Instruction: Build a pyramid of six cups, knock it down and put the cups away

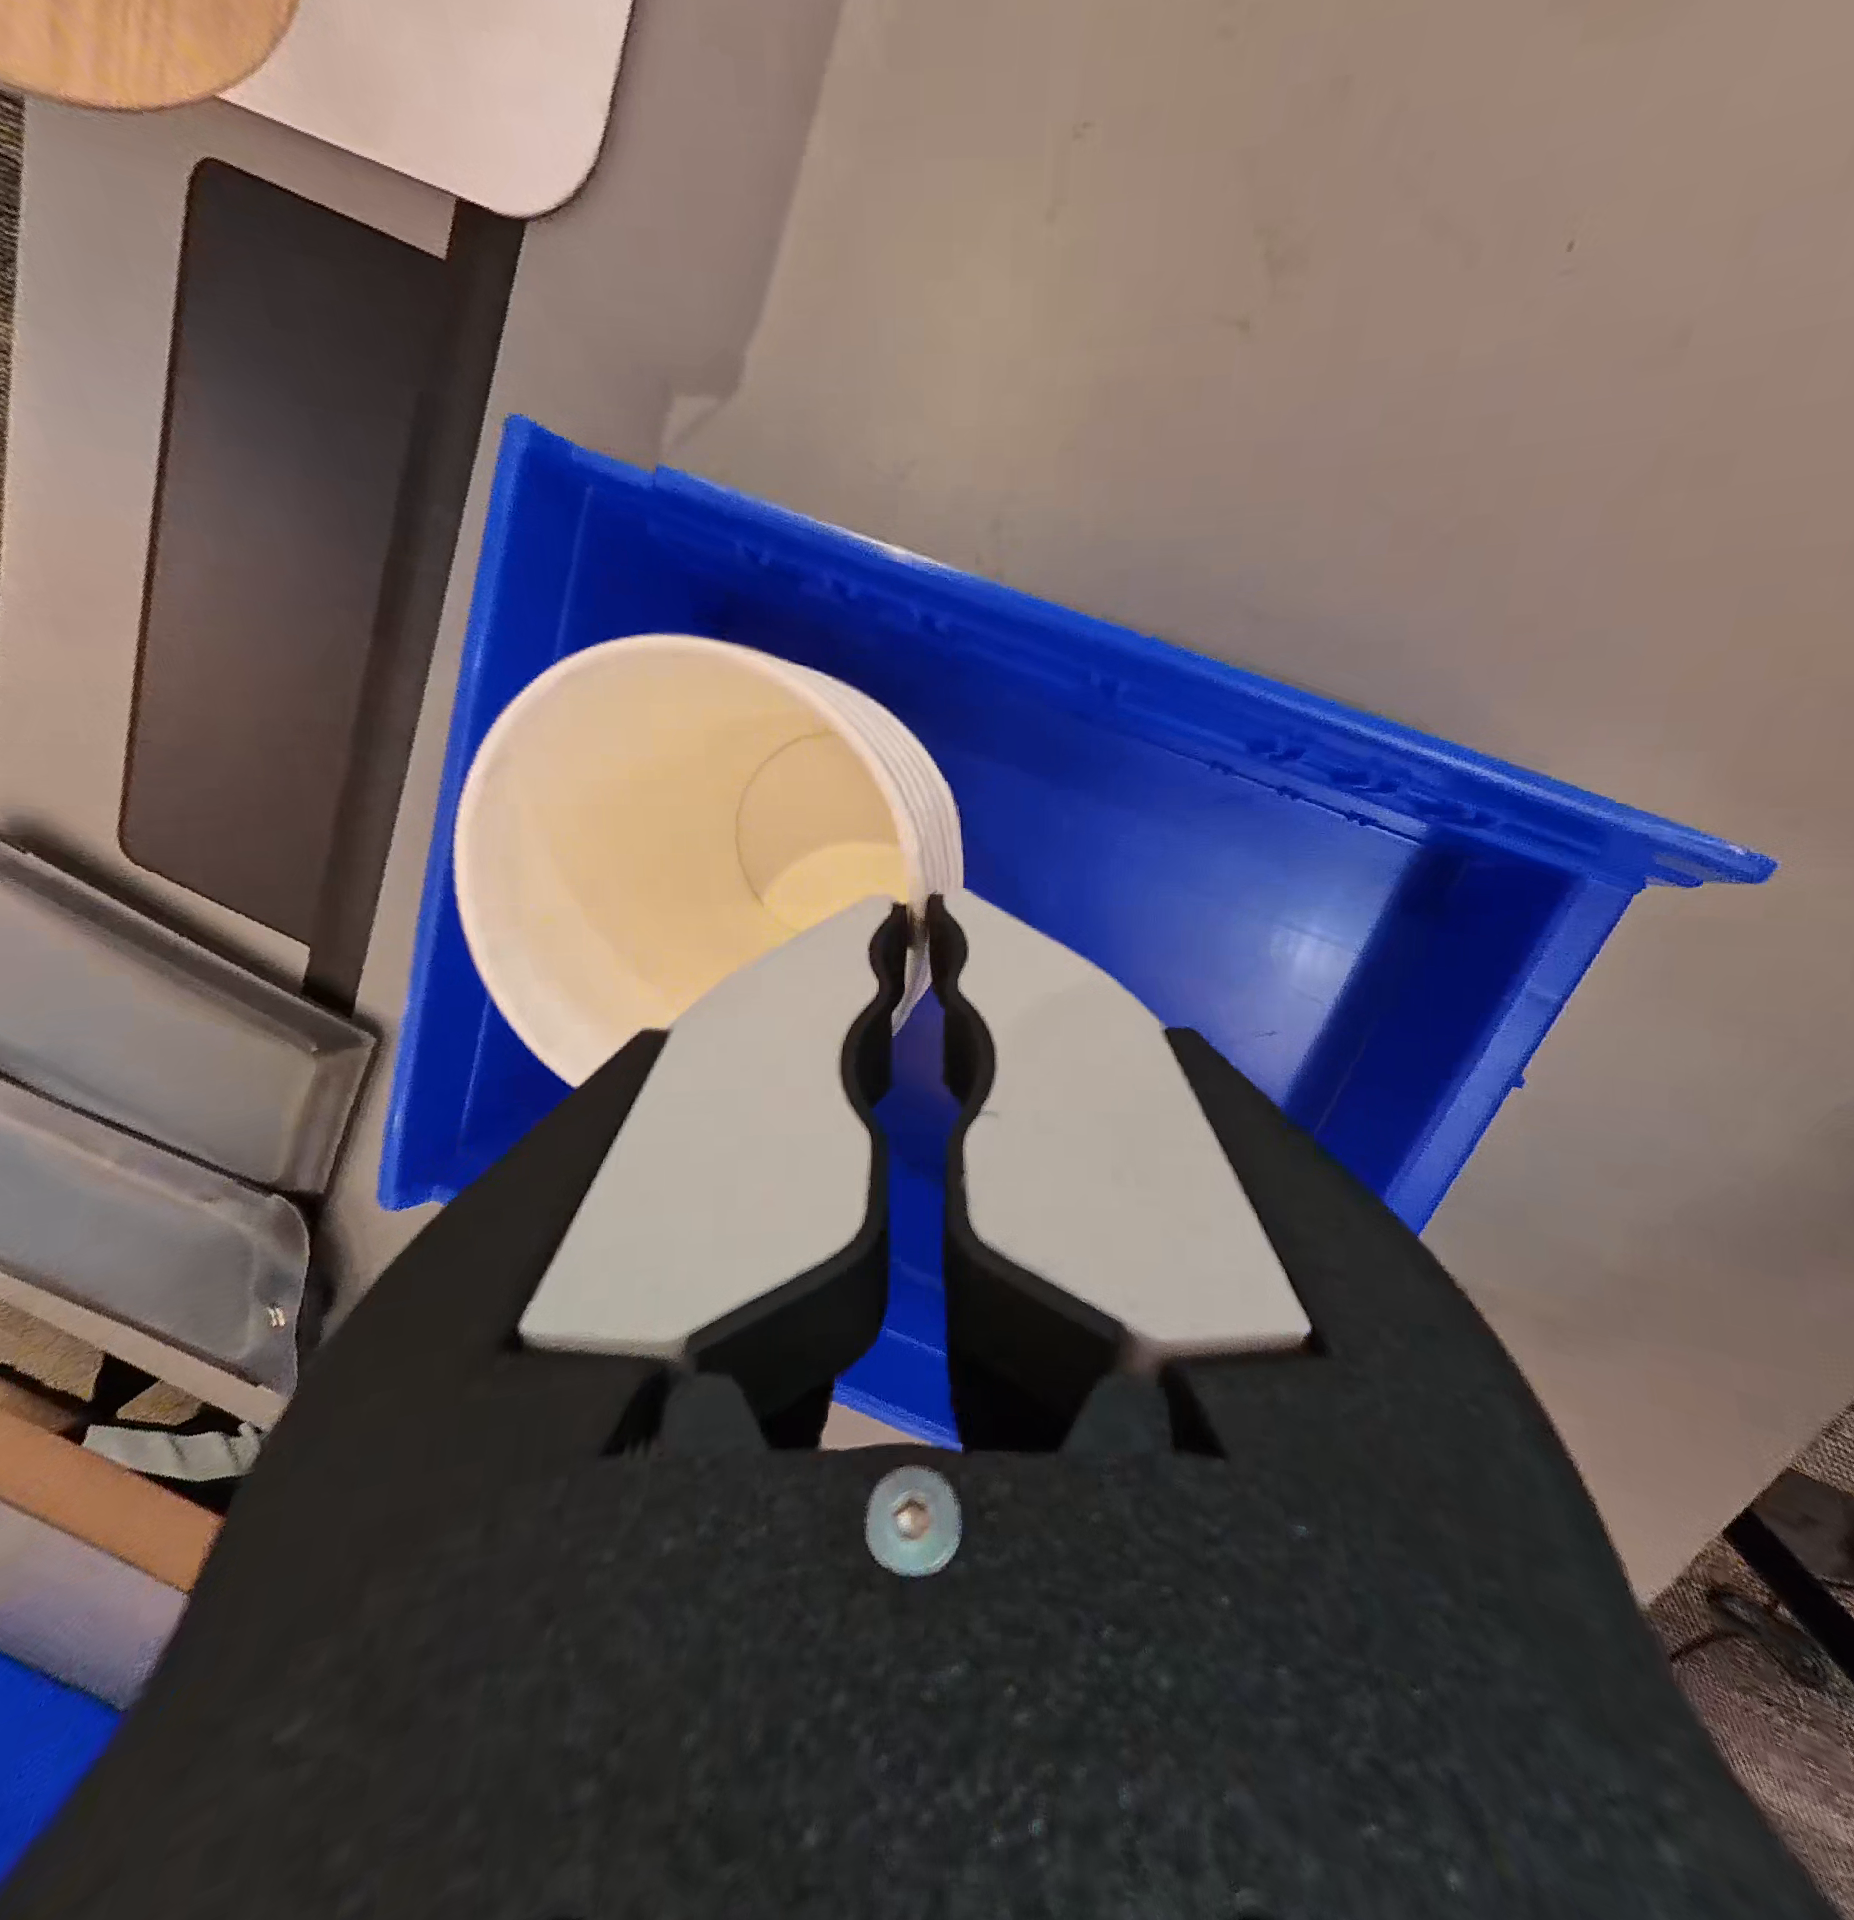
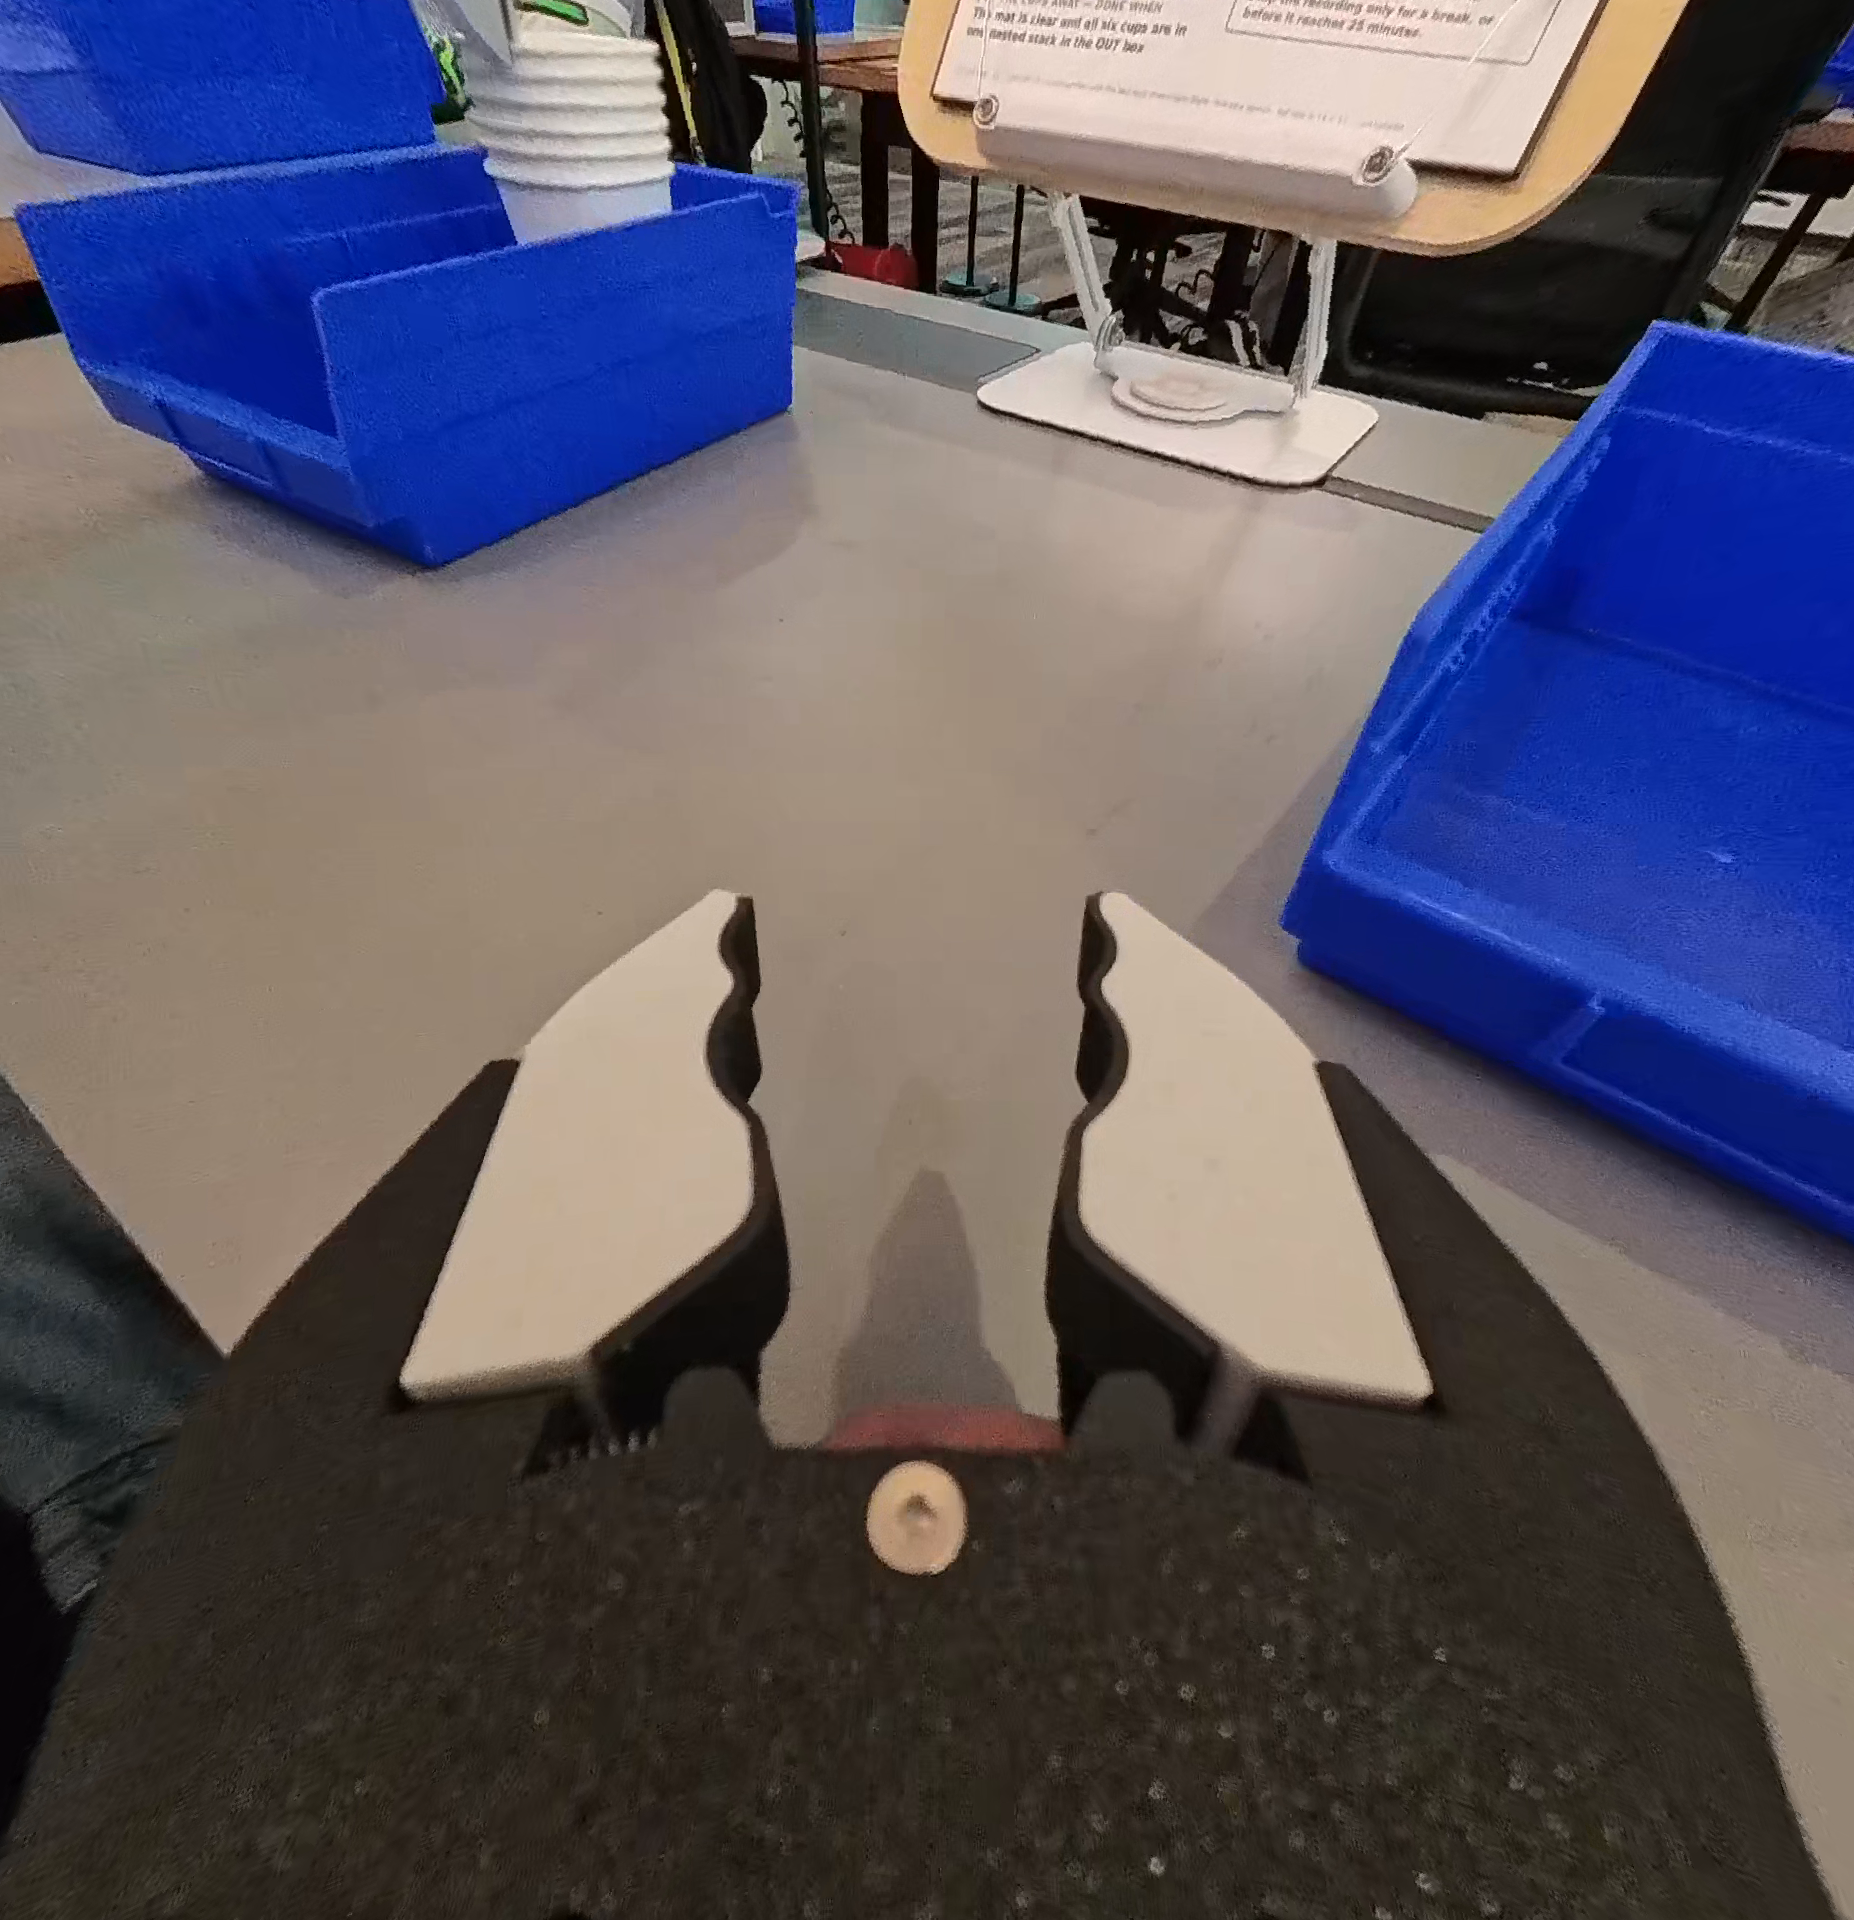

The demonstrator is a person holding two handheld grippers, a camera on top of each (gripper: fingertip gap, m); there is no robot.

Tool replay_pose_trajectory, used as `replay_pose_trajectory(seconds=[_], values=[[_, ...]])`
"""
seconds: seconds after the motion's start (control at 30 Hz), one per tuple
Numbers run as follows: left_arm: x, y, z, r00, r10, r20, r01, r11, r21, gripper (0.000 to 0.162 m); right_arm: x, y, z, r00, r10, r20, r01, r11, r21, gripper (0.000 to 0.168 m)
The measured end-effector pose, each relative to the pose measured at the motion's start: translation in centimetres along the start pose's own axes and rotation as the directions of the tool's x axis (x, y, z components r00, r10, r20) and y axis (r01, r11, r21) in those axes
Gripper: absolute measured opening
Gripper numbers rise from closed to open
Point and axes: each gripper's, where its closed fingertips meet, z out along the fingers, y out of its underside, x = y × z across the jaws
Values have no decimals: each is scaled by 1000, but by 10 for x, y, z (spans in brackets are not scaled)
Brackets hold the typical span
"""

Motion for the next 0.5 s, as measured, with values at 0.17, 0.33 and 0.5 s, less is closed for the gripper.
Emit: replay_pose_trajectory(seconds=[0.17, 0.33, 0.5], values=[[0, -3, 1, 1000, -15, -12, 15, 1000, 5, 3, 3, -1, -3, 1000, -8, -15, 8, 1000, 3, 57], [-5, -4, -3, 1000, -13, 22, 13, 1000, 5, 3, 6, -3, -5, 1000, 26, -12, -26, 1000, 14, 56], [-7, -7, -14, 999, -22, 36, 21, 999, 32, 3, 4, -1, -3, 1000, 26, -5, -26, 1000, 3, 56]])
